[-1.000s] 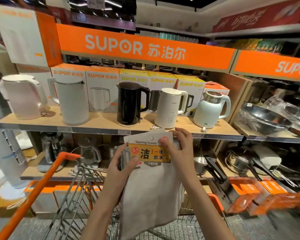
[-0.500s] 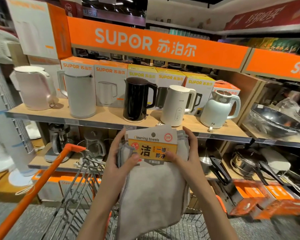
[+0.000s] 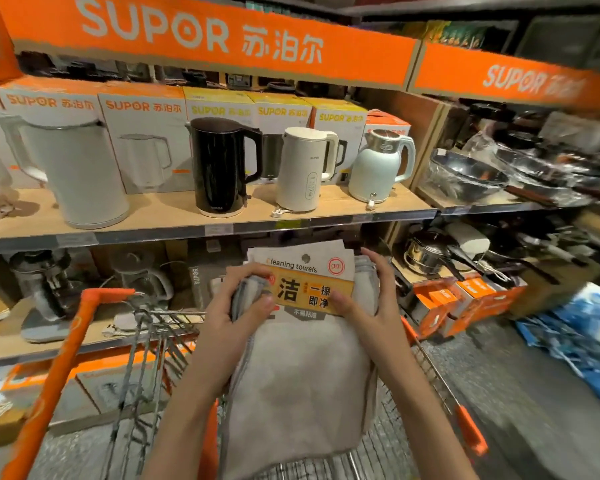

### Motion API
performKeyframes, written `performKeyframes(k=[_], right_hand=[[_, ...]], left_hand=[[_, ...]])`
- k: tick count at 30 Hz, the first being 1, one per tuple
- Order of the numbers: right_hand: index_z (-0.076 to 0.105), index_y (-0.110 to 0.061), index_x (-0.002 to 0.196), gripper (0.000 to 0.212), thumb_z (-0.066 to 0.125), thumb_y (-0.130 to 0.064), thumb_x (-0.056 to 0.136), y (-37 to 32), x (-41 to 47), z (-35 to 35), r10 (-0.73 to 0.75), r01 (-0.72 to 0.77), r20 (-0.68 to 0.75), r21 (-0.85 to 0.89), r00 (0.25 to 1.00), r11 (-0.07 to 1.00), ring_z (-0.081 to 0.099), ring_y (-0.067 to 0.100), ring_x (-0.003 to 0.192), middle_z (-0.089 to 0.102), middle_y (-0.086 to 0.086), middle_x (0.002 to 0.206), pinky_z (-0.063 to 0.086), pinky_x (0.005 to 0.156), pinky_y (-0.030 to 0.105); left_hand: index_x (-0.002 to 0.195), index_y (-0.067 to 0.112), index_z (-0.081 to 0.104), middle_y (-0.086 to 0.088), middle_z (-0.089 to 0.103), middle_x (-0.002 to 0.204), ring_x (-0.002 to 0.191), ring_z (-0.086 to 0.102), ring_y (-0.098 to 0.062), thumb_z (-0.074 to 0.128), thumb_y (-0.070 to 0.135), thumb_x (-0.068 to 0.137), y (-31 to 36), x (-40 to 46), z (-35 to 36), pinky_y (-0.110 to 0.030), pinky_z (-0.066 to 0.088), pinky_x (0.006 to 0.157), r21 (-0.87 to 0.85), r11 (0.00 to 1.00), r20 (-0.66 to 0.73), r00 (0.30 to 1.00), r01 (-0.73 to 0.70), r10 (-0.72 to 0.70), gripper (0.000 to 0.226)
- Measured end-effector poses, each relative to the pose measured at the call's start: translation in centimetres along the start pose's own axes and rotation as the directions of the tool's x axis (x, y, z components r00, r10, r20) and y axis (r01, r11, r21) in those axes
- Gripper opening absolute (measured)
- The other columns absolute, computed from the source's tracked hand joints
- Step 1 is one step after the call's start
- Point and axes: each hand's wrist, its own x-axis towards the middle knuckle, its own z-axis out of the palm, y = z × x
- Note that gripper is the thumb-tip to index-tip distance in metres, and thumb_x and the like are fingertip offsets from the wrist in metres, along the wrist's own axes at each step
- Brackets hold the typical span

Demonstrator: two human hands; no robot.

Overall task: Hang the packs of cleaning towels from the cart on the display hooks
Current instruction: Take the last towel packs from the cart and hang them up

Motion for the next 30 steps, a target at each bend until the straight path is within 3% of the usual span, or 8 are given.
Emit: performKeyframes(k=[3,5,8,13,17,21,26,30], right_hand=[[0.038,-0.047,0.129,0.070,0.075,-0.041,0.069,0.6,-3.4,0.4,0.038,-0.042,-0.136,-0.027,0.990,0.999,0.058,-0.013,0.098,0.054,-0.045,0.104,0.049,0.068,0.006],[0.039,-0.056,0.122,0.066,0.073,-0.045,0.067,0.7,-5.9,0.2,0.054,-0.073,-0.250,-0.068,0.967,0.995,0.055,-0.013,0.103,0.052,-0.044,0.108,0.048,0.075,0.007],[0.038,-0.067,0.109,0.060,0.077,-0.048,0.069,0.4,-9.7,-0.8,0.120,-0.167,-0.403,-0.083,0.907,0.982,0.055,0.003,0.115,0.052,-0.021,0.129,0.049,0.090,0.023],[0.038,-0.048,0.126,0.070,0.073,-0.048,0.066,-0.7,-17.2,-3.3,0.123,-0.251,-0.664,-0.100,0.737,0.963,0.054,-0.001,0.113,0.051,-0.015,0.130,0.049,0.089,0.019],[0.040,-0.044,0.126,0.067,0.075,-0.044,0.069,-1.6,-23.8,-3.7,0.088,-0.256,-0.793,-0.088,0.603,0.963,0.056,-0.002,0.111,0.054,-0.018,0.126,0.051,0.088,0.022],[0.042,-0.045,0.124,0.063,0.074,-0.041,0.070,-2.5,-30.7,-2.9,0.057,-0.273,-0.899,-0.072,0.434,0.959,0.057,-0.003,0.109,0.055,-0.014,0.126,0.049,0.082,0.013],[0.041,-0.040,0.128,0.068,0.072,-0.042,0.069,-5.0,-39.9,-2.8,-0.002,-0.333,-0.984,-0.063,0.179,0.941,0.047,0.002,0.124,0.048,-0.013,0.135,0.042,0.103,0.028],[0.041,-0.047,0.123,0.061,0.071,-0.043,0.070,-8.0,-48.4,-0.8,-0.061,-0.338,-0.998,-0.055,-0.005,0.940,0.045,-0.017,0.114,0.048,-0.041,0.119,0.039,0.088,0.003]], left_hand=[[0.098,0.038,0.062,0.016,0.061,0.102,0.096,0.064,-0.015,0.063,0.023,0.079,-1.4,-1.0,-0.3,-0.024,0.055,0.073,-0.044,0.997,0.108,0.993,0.061,-0.056,0.025],[0.099,0.040,0.063,0.016,0.061,0.104,0.097,0.064,-0.014,0.066,0.028,0.076,-1.9,-1.6,0.1,-0.023,0.054,0.074,-0.058,0.995,0.193,0.979,0.086,-0.073,0.025],[0.097,0.043,0.063,0.023,0.061,0.101,0.092,0.063,-0.003,0.065,0.037,0.071,-2.3,-2.3,1.9,-0.014,0.050,0.072,-0.065,0.993,0.338,0.939,0.098,-0.071,0.027],[0.099,0.042,0.063,0.019,0.061,0.106,0.098,0.061,-0.008,0.064,0.019,0.078,-2.5,-5.3,6.5,-0.017,0.050,0.074,-0.108,0.980,0.574,0.816,0.165,-0.074,0.031],[0.099,0.044,0.064,0.017,0.062,0.107,0.100,0.061,-0.015,0.064,0.019,0.078,-1.6,-9.2,9.1,-0.019,0.050,0.076,-0.110,0.964,0.719,0.689,0.243,-0.092,0.033],[0.103,0.030,0.060,0.027,0.062,0.099,0.090,0.057,0.011,0.060,0.011,0.077,-0.1,-13.8,11.4,-0.006,0.045,0.072,-0.142,0.967,0.834,0.552,0.213,0.000,0.032],[0.105,0.026,0.060,0.029,0.061,0.100,0.090,0.056,0.013,0.061,0.011,0.076,2.8,-20.8,15.5,-0.003,0.043,0.072,-0.164,0.956,0.940,0.331,0.241,0.078,0.033],[0.108,0.024,0.061,0.025,0.061,0.100,0.093,0.058,0.005,0.061,0.015,0.077,5.3,-28.3,17.2,-0.008,0.044,0.077,-0.140,0.940,0.986,0.126,0.310,0.106,0.032]])
